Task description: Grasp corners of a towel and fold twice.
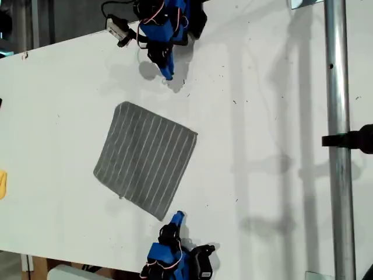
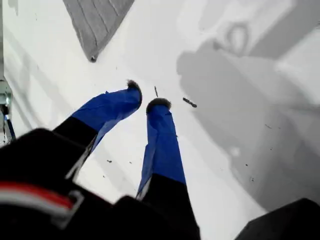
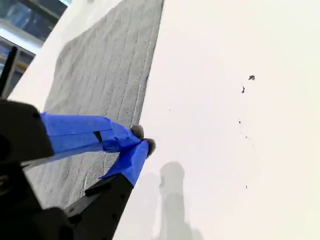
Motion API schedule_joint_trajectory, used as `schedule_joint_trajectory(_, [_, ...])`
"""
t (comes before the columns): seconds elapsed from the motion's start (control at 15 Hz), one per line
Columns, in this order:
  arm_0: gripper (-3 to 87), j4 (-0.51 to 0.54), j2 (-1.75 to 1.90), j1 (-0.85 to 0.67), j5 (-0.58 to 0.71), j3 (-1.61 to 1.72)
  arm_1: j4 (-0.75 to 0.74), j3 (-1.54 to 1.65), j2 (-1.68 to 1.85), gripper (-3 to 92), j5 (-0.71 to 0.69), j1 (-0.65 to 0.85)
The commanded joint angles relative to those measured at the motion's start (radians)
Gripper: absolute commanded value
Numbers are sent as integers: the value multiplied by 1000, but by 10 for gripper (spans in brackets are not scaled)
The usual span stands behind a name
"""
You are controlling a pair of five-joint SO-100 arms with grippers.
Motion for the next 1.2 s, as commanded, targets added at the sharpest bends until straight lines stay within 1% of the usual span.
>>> schedule_joint_trajectory(0.0, [-26,-55,5,40,-78,6,-2,-25,2,83,-14,63])
schedule_joint_trajectory(0.07, [-23,-69,5,40,-83,5,-2,-25,2,83,-14,77])
schedule_joint_trajectory(0.27, [-29,-64,5,43,-227,-18,8,-37,2,88,-23,132])
schedule_joint_trajectory(0.33, [-29,-61,5,44,-259,-26,-6,-46,2,96,-34,130])
schedule_joint_trajectory(0.4, [-29,-64,5,44,-276,-31,-48,-66,2,85,-71,115])
schedule_joint_trajectory(0.47, [-29,-69,5,44,-281,-43,-91,-72,2,-3,-60,103])
schedule_joint_trajectory(0.53, [-29,-66,5,44,-278,-64,-160,-69,2,-3,-101,86])
schedule_joint_trajectory(0.67, [-29,-55,-54,44,-276,-138,-190,-140,-29,-3,-127,43])
schedule_joint_trajectory(0.8, [-29,-106,-253,41,-247,-267,-232,-256,-219,-3,-161,-11])
schedule_joint_trajectory(0.87, [-29,-115,-385,37,-227,-356,-262,-322,-328,-3,-187,-38])
schedule_joint_trajectory(0.93, [-29,-117,-517,35,-212,-451,-288,-379,-420,-3,-224,-58])
schedule_joint_trajectory(1.0, [-29,-132,-634,35,-202,-534,-307,-442,-492,-3,-293,-75])
schedule_joint_trajectory(1.13, [-29,-207,-836,48,-178,-664,-290,-569,-641,-3,-403,-55])
